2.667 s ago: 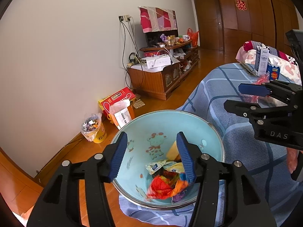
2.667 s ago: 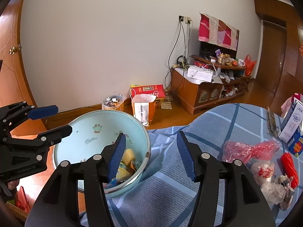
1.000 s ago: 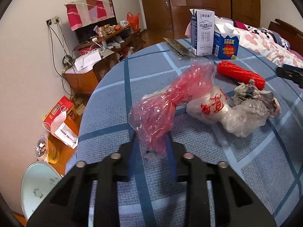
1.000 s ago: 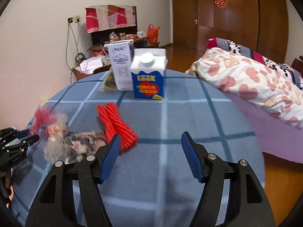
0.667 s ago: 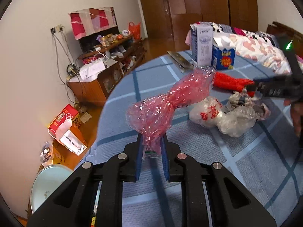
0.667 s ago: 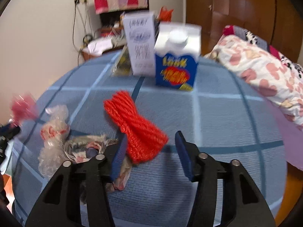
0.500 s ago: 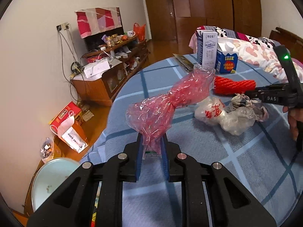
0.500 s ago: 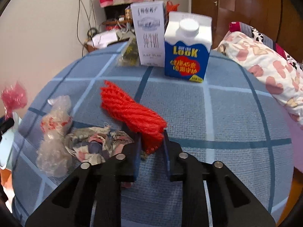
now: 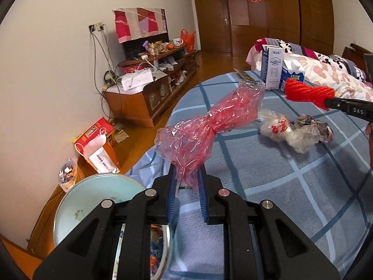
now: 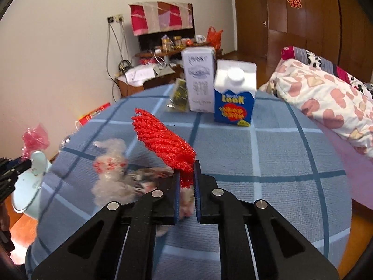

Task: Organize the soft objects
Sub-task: 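Carry the pink bag with the left gripper while the right gripper carries the red rope over the bucket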

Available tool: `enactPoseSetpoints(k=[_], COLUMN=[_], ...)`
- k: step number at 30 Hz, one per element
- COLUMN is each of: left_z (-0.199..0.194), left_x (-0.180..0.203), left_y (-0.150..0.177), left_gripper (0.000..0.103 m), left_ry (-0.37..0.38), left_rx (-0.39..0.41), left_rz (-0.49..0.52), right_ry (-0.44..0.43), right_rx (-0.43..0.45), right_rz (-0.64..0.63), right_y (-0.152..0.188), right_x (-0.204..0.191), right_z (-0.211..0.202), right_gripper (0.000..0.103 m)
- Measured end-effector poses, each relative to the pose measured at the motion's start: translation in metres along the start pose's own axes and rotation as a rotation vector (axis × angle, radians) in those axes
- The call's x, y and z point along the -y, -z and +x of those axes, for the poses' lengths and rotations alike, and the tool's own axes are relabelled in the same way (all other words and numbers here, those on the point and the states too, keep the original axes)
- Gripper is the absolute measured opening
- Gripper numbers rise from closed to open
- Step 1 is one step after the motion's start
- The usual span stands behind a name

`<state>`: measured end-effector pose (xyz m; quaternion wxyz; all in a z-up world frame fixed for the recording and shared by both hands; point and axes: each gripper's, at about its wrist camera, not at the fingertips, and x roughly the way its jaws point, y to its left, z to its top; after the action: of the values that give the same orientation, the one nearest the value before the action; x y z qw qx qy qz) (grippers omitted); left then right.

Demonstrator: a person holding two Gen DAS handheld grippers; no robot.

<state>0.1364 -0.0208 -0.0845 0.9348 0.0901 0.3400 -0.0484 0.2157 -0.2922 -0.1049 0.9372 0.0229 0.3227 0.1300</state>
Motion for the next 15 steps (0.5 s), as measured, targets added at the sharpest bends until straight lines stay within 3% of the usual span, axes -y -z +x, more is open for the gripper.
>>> enactPoseSetpoints(k=[15], left_z=[-0.021], left_x=[-0.034], left_y=[0.015], left_gripper=[0.017], left_ry=[-0.070], left_rx=[0.012], left_rz=[-0.041], right_ry=[-0.072], right_rx=[0.057], right_rz=[-0.079], right_y=[0.003], right_x=[-0.077], right_z=[-0.010], right_gripper=[0.011])
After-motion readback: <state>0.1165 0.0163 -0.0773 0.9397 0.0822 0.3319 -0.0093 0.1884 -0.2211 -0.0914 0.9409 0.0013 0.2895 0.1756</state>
